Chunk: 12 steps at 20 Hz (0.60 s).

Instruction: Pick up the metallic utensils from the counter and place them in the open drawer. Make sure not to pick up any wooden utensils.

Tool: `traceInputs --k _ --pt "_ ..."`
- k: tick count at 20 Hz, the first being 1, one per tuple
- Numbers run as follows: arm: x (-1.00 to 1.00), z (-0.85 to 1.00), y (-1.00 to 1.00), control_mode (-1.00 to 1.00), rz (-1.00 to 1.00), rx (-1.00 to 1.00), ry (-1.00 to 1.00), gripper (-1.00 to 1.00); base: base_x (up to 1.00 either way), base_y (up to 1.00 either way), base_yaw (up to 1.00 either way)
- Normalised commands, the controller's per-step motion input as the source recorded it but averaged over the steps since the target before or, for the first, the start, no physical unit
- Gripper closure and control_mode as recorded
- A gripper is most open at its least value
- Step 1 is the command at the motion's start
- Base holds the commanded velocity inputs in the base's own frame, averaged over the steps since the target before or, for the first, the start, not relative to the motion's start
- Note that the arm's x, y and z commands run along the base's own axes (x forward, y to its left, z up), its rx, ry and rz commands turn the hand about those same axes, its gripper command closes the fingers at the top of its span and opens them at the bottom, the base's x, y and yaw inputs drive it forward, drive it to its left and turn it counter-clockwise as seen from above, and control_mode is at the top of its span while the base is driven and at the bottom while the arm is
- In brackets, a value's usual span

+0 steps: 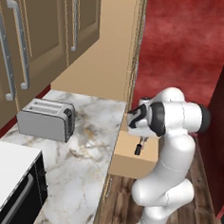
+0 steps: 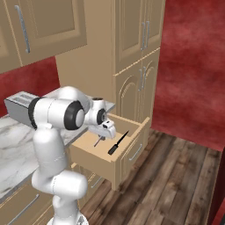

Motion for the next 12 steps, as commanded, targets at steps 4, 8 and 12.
traceInputs --k 4,8,12 --pt "0.40 -0.33 -0.01 -1.00 0.00 0.05 0.00 1.00 0.00 0.00 0.00" --pt "0.43 -0.34 -0.07 -1.00 0.00 0.10 0.00 1.00 0.00 0.00 0.00" --pt "0.34 -0.25 0.00 -1.00 0.00 0.04 -0.01 1.00 0.00 0.00 0.00"
